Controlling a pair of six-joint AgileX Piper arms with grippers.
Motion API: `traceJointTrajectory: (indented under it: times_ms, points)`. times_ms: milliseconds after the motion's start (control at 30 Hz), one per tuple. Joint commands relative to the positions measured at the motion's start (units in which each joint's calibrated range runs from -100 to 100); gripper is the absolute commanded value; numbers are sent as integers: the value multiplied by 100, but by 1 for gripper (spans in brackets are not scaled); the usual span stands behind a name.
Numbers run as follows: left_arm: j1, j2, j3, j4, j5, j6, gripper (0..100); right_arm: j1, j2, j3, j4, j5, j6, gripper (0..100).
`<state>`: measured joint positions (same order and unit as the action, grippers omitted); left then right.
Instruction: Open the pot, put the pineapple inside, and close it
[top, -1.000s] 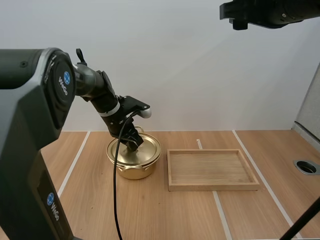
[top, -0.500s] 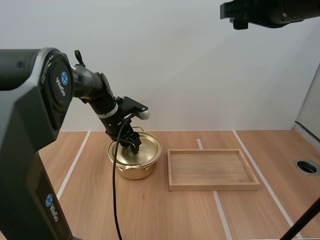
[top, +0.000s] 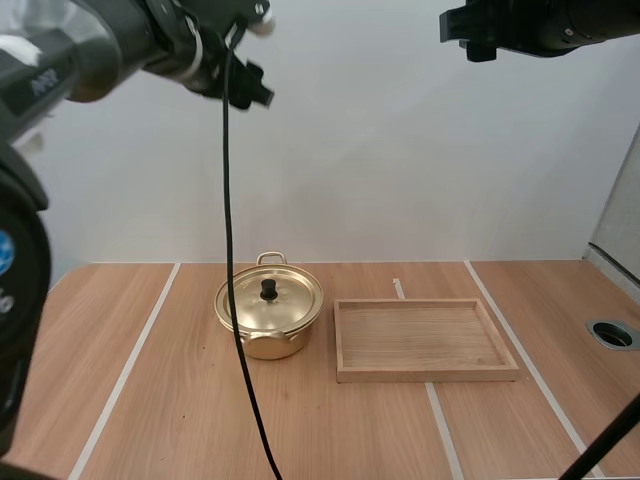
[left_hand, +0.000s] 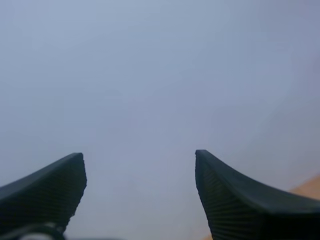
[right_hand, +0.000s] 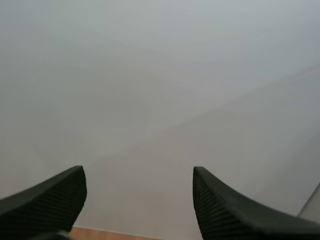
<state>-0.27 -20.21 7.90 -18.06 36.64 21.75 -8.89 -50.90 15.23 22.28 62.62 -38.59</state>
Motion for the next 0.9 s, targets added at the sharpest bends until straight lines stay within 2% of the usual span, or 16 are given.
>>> traceJointTrajectory:
  times_ms: [0,167,367,467,500,600,700,867]
  points:
    - [1,-615,-253,-94,-878,-693,100,-22,-43,-22,-40,93,-202,100]
    - [1,-1568,-253,-307,-1094,-1429,100,-22,-43,-22,4,140,-203,100]
    - [1,-2520,-131,-217,-354,-2013,100,-22,-43,-22,91,140,-385,100]
    - [1,-3028,207,-217,-823,-2379,100,-22,-43,-22,91,140,-495,100]
    - [1,-3257,430,-217,-1118,-2434,100,-22,-43,-22,91,140,-505,100]
    - [143,-4077,1452,-204,-1823,-2443,100,-22,-43,-22,107,140,-503,100]
    - [221,-4732,2495,191,-2185,-2429,100,-22,-43,-22,189,52,-503,100]
    - [221,-5871,4146,647,-2714,-2429,100,-22,-43,-22,429,70,-550,100]
